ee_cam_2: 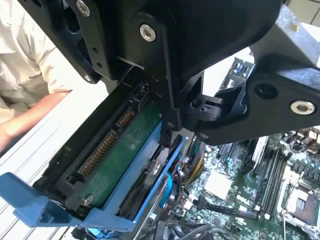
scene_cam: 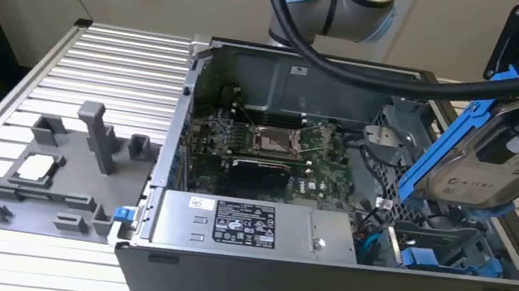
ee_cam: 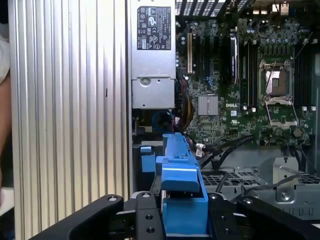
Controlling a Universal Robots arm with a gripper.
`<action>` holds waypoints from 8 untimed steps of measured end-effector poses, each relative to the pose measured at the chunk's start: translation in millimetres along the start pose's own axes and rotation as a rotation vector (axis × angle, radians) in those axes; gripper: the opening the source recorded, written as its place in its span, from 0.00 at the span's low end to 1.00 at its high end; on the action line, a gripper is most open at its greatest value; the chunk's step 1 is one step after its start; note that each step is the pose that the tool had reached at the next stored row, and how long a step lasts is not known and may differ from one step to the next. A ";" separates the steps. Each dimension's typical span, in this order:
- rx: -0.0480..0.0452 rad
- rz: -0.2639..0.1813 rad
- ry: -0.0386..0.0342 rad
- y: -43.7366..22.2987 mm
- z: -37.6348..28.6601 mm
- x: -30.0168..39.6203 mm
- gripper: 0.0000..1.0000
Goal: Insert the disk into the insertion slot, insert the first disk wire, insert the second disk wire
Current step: 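Insert the disk into the insertion slot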
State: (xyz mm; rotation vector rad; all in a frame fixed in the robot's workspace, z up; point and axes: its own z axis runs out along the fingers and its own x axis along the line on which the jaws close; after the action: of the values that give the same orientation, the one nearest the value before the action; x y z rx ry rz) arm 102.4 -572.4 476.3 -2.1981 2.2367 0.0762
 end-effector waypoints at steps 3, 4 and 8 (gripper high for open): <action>0.0049 0.000 -0.0073 -0.2 3.2 0.7 0.33; 0.0053 -0.001 -0.0072 -0.2 4.2 0.9 0.33; 0.0056 0.000 -0.0073 -0.6 8.4 1.3 0.33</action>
State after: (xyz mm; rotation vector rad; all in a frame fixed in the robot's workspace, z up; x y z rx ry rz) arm 102.8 -573.4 467.8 -2.1918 2.2300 0.0777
